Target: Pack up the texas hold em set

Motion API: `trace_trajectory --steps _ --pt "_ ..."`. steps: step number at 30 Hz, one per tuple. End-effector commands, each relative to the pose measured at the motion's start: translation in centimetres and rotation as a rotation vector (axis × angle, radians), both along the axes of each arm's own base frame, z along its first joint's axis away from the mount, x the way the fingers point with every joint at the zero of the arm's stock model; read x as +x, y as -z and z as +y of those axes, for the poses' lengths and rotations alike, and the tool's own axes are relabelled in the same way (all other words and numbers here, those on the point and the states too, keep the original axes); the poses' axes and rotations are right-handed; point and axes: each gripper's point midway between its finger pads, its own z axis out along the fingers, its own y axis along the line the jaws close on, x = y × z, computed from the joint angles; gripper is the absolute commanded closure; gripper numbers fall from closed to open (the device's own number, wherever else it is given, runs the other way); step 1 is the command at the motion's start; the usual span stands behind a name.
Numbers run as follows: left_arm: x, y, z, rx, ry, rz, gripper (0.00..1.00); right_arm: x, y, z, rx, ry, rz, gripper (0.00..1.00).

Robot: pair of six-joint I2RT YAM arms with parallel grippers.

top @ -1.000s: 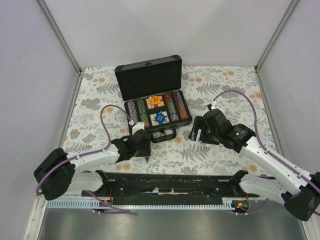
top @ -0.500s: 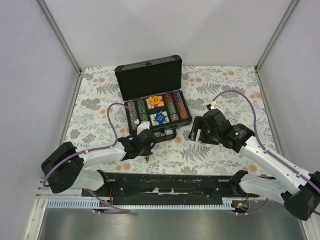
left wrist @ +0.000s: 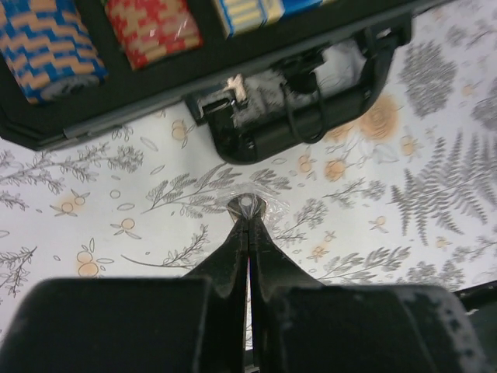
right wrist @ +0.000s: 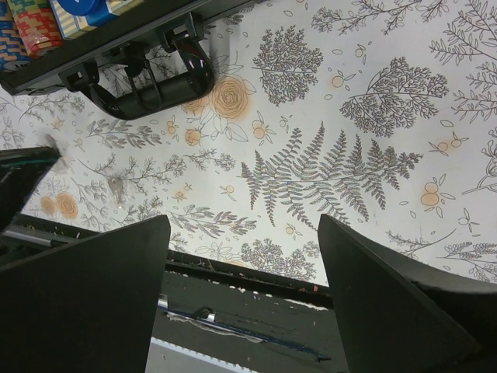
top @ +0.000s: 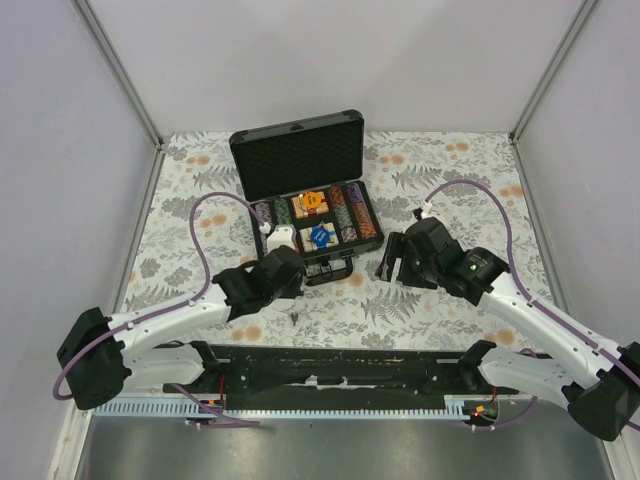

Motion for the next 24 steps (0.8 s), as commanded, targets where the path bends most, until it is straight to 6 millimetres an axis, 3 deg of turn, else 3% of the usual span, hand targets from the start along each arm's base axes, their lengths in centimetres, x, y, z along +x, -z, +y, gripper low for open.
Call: trace_trajectory --steps 1,6,14,18,24 --pt "2.5 -5.6 -0.7 -0.031 -0.012 -0.154 0.98 0.5 -0.5 0.3 0.019 -0.007 -0.032 0.15" --pt "5.8 -9.4 -1.9 -0.057 -0.028 -0.231 0.98 0.4 -0.4 0.5 0.021 -0.013 -0.024 0.15" --pt "12.4 -12.3 -2.2 -0.152 -0.121 -0.253 0.98 0.3 -1.7 0.2 0.054 0.001 -0.063 0.15" --pt "15.3 -12.6 -1.4 -0.186 -0.213 -0.255 0.98 0.2 -1.8 0.0 0.051 0.0 -0.064 0.15" --pt "18.3 -10.6 -0.9 -0.132 -0.265 -0.224 0.98 -0.2 -1.8 -0.6 0.041 0.007 -0.07 0.14"
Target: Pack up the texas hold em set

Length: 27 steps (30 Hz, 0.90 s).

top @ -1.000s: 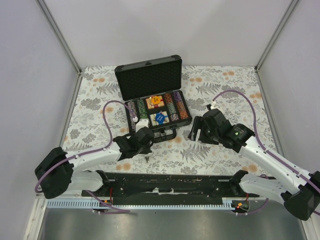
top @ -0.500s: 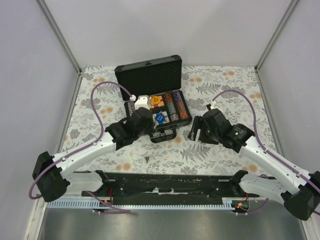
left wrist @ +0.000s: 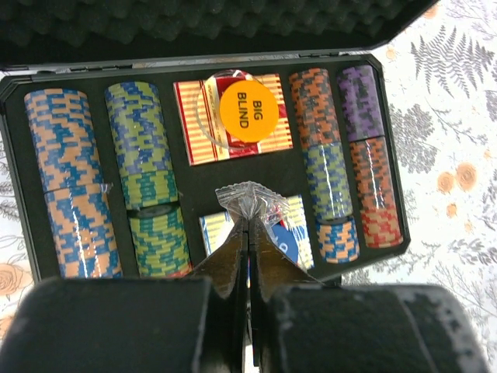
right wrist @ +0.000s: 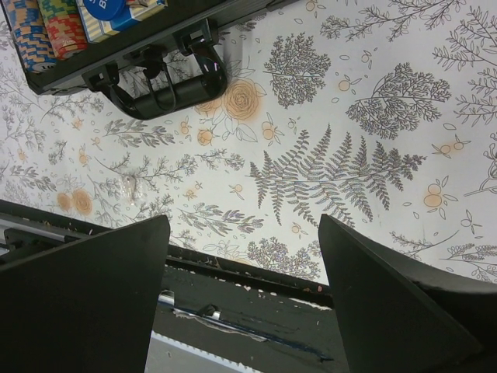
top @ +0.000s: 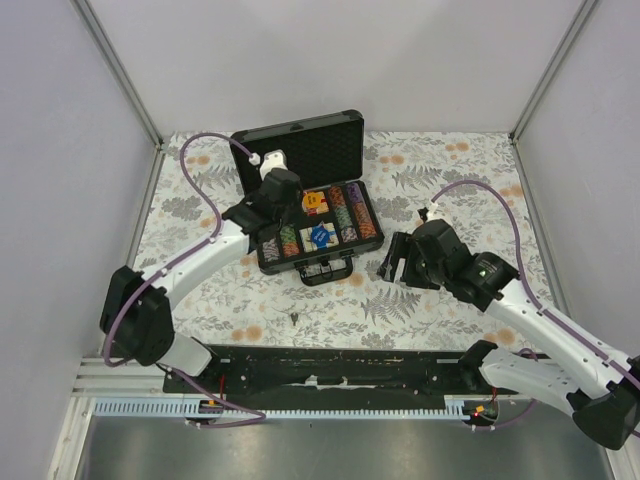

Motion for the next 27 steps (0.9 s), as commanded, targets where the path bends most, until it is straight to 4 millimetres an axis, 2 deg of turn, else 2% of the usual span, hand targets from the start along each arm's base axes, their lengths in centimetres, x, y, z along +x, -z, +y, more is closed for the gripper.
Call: trace_trajectory --steps 1,5,9,15,20,22,27 --pt "2.8 -0.7 -0.9 -0.029 -0.034 -0.027 0.98 0.1 -0.6 -0.6 0.006 0.014 -0.034 0.14" --pt "3.9 1.0 -1.5 0.0 -0.036 0.004 0.98 -0.1 -0.7 -0.8 -0.003 0.014 -0.039 0.14" --pt "4.8 2.8 -1.0 0.033 -0.088 0.017 0.98 -0.1 -0.5 -0.9 -0.007 0.013 -0.036 0.14" --pt "5.1 5.2 -0.8 0.076 -0.106 0.059 0.98 -0.2 -0.6 -1.1 -0.013 0.016 -0.038 0.14" --pt "5.2 6.6 -1.1 0.104 -0.084 0.087 0.92 -0.2 -0.5 -1.2 -0.018 0.015 -0.036 0.14" --pt "5.2 6.9 -1.1 0.107 -0.079 0.091 0.89 -0.2 -0.5 -1.1 -0.019 0.013 -0.036 0.14" --pt "5.3 6.2 -0.9 0.12 -0.075 0.077 0.68 -0.1 -0.6 -1.2 -0.019 0.016 -0.037 0.14"
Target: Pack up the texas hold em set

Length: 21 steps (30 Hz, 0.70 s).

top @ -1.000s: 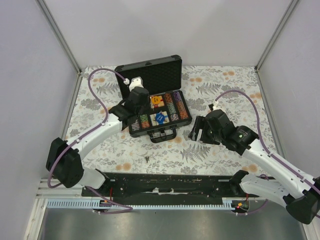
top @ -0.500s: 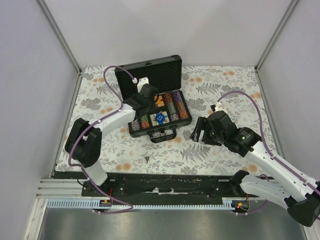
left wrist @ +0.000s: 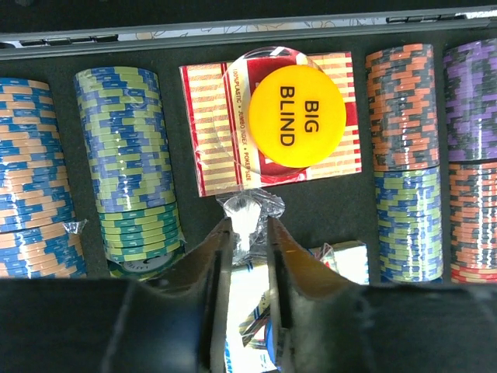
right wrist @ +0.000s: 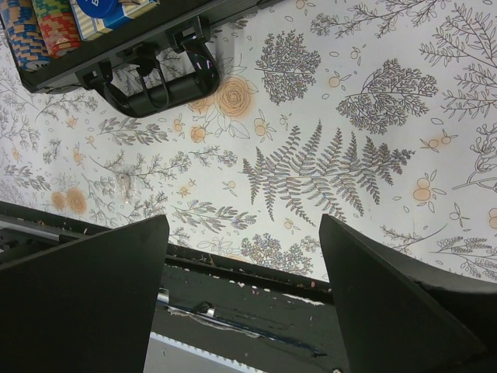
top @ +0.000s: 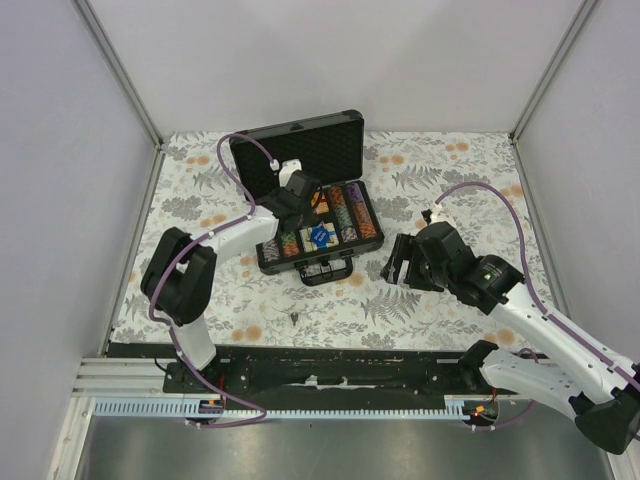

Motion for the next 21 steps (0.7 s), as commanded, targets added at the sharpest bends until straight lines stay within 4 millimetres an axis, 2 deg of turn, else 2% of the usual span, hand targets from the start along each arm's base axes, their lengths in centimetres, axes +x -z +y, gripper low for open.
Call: trace_trajectory --steps 1,4,7,11,16,21 --pt "1.8 -3.2 -0.1 -0.017 -0.029 -0.093 0.65 0.4 -0.3 -0.4 -0.012 0.01 -0.024 0.14" --pt "1.4 -4.7 0.2 -0.029 -0.02 -0.121 0.58 0.4 -0.4 -0.4 -0.01 0.01 -0.027 0.14" --pt "0.6 -6.3 0.3 -0.047 0.012 -0.14 0.56 0.5 -0.2 -0.3 -0.019 0.009 -0.022 0.14" --pt "-1.9 -7.1 0.6 -0.078 0.07 -0.12 0.54 0.6 0.2 -0.3 -0.027 0.009 -0.011 0.14" --pt "-6.8 -5.8 1.3 -0.117 0.146 -0.005 0.51 0.7 0.5 -0.1 -0.027 0.006 -0.005 0.14" --pt "-12.1 -3.3 2.8 -0.116 0.184 0.113 0.47 0.8 0.8 0.0 -0.028 0.007 0.0 0.14"
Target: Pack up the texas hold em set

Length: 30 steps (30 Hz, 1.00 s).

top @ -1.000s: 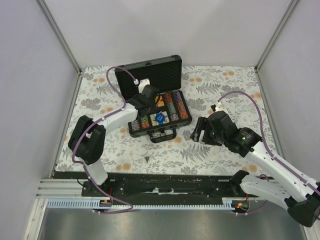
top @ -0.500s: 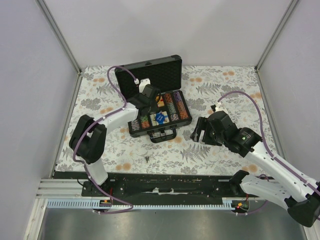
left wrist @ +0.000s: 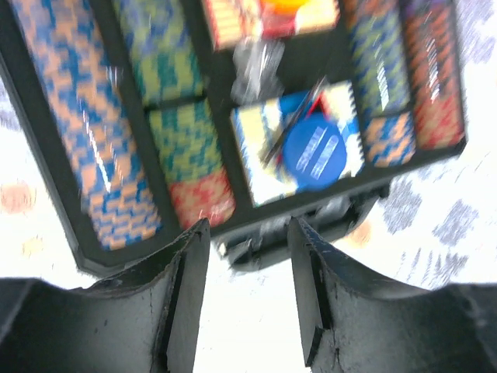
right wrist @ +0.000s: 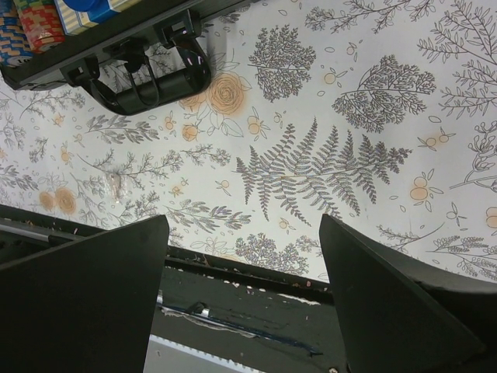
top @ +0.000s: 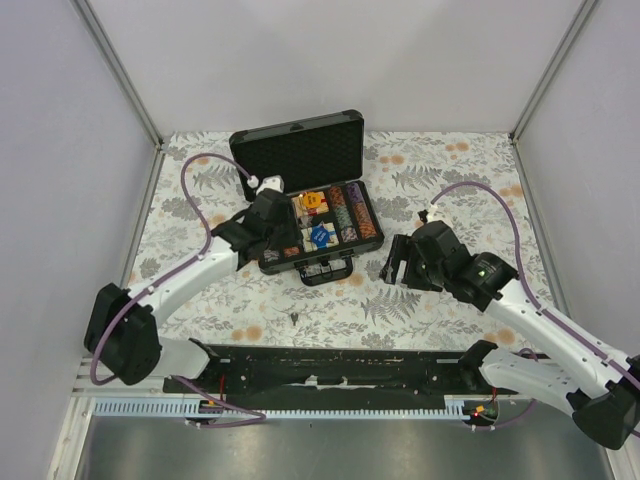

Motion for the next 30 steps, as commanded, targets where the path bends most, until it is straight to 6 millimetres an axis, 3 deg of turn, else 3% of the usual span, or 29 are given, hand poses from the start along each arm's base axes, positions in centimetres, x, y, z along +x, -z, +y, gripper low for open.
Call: trace_trajectory --steps 1,7,14,25,30 --pt "-5.6 3.0 1.3 0.015 0.073 0.146 0.47 0.6 0.1 0.1 -0.001 0.007 -0.022 0.14" --pt "-11.0 5.8 2.1 -0.019 0.11 0.218 0.43 0.7 0.5 0.4 0.009 0.006 -0.013 0.14" --pt "-14.9 9.2 1.8 0.03 0.159 0.272 0.37 0.9 0.7 0.8 0.01 0.0 -0.004 0.14" --pt "-16.4 12.4 1.4 0.171 0.141 0.329 0.37 0.9 0.9 1.0 0.012 -0.005 0.0 0.14" --pt "-16.3 12.9 1.1 0.175 0.132 0.342 0.5 1.0 0.9 1.0 0.013 -0.005 -0.001 0.14"
